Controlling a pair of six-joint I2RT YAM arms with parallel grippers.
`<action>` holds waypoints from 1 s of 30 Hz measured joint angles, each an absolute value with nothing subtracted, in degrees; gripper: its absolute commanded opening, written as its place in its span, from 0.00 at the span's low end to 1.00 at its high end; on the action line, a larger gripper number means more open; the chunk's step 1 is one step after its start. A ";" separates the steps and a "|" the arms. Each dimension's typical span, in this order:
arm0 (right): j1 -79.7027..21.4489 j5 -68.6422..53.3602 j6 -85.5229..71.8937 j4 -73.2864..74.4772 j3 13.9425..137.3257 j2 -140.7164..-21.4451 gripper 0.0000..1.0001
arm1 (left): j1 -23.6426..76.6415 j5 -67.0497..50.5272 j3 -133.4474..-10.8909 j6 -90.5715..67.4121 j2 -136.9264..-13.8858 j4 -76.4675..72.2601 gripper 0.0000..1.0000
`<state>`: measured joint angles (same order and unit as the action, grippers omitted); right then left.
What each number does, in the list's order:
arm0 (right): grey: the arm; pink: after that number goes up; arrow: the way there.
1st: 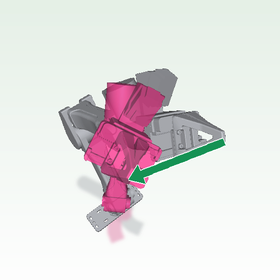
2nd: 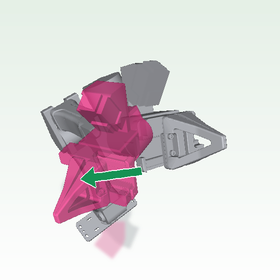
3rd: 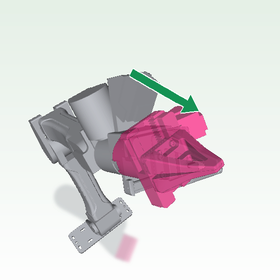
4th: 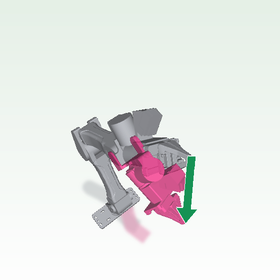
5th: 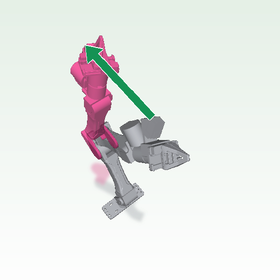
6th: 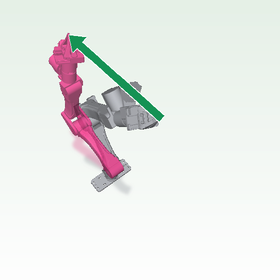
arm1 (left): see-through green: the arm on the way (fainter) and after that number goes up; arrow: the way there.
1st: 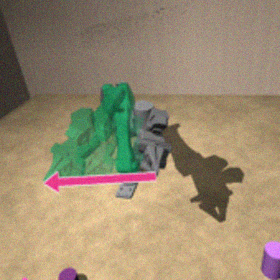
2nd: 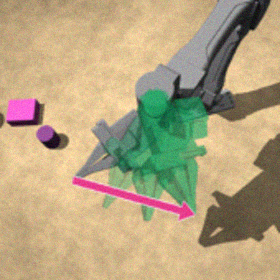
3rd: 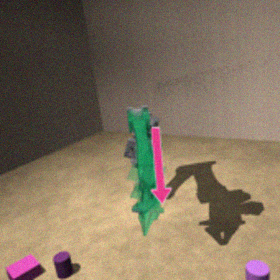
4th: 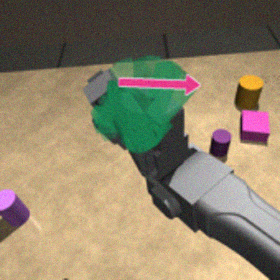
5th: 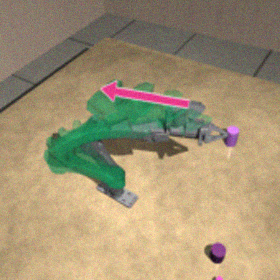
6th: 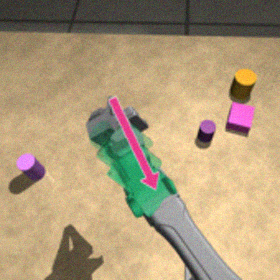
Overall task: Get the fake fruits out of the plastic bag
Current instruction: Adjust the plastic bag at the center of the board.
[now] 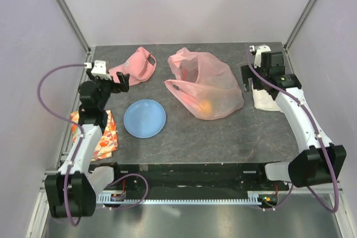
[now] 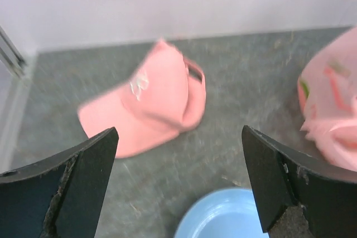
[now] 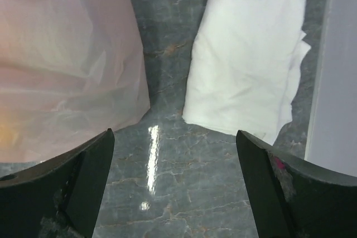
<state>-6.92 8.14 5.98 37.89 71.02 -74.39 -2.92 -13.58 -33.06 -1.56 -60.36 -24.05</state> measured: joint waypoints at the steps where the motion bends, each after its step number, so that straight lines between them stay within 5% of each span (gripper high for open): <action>1: -6.92 7.16 6.11 39.09 72.05 -75.61 0.98 | -2.92 -13.52 -38.22 -0.75 -57.87 -18.24 0.99; 11: -7.40 -9.34 9.06 41.58 96.12 -91.83 0.98 | -2.92 -22.90 -52.80 3.55 -48.97 11.31 0.99; 15: -9.10 -11.60 8.75 40.66 105.25 -97.41 0.98 | -2.85 -31.66 -57.93 1.69 -51.13 18.28 0.90; 22: -16.93 -13.82 7.81 37.43 119.79 -108.66 0.98 | -2.50 -42.37 -72.88 -7.46 -71.09 22.85 0.89; 30: -23.55 -20.97 9.08 38.39 121.86 -112.62 0.98 | 2.96 -42.22 -76.12 -12.64 -87.94 27.22 0.89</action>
